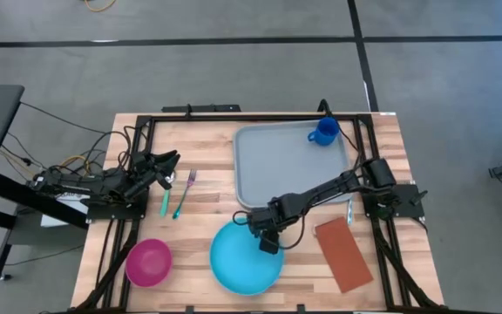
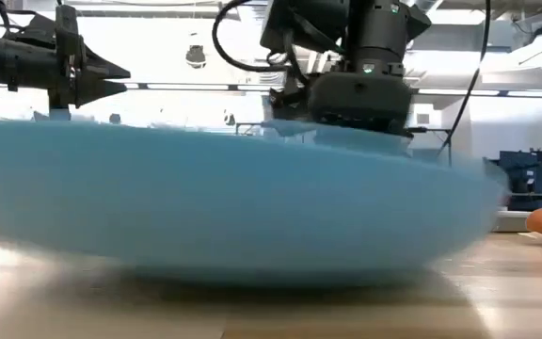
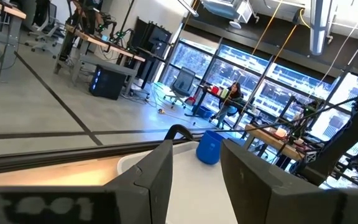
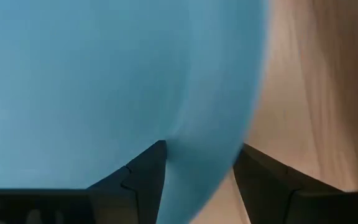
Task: Set up tray
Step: Put the light blue plate on the gray serving tray to the bottom left of the blue mug
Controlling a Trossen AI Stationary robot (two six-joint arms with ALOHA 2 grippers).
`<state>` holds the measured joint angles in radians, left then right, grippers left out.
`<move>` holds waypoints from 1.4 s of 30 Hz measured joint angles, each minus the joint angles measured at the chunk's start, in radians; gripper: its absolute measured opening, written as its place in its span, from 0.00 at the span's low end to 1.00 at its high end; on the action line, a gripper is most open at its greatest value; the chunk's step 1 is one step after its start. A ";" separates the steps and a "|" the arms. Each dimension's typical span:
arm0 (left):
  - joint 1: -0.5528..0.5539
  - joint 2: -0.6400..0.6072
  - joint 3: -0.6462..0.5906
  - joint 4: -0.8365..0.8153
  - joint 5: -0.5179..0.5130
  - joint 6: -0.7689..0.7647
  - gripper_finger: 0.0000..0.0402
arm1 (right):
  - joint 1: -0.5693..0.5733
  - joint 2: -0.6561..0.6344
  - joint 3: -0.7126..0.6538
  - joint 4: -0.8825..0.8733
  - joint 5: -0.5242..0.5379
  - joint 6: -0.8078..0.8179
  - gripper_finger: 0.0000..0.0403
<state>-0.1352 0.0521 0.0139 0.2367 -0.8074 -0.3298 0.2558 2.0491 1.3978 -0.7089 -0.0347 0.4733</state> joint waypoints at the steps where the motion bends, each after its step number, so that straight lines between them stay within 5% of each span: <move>1: 0.000 0.000 0.000 0.000 0.000 0.000 0.31 | 0.000 0.000 0.003 -0.009 0.003 -0.001 0.43; 10: 0.000 0.000 0.000 -0.005 0.000 -0.005 0.31 | 0.000 0.006 0.010 0.009 0.011 -0.019 0.41; 18: 0.000 0.000 0.000 -0.005 0.000 -0.007 0.31 | 0.007 0.035 0.016 0.010 -0.017 -0.057 0.07; 21: 0.000 0.000 0.000 -0.005 0.000 -0.007 0.31 | 0.015 -0.012 0.009 -0.016 -0.040 -0.074 0.03; 28: 0.000 0.000 0.000 -0.008 0.000 -0.007 0.31 | 0.000 -0.225 0.009 -0.278 0.188 -0.100 0.01; 34: 0.000 0.000 0.000 -0.013 0.000 -0.024 0.31 | -0.114 -0.396 0.007 -0.487 0.395 -0.077 0.01; 42: 0.000 0.000 0.000 -0.016 0.021 -0.026 0.31 | -0.451 -0.511 0.004 -0.515 0.362 -0.219 0.00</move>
<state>-0.1352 0.0519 0.0139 0.2203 -0.7866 -0.3557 -0.1947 1.5379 1.4014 -1.2236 0.3272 0.2538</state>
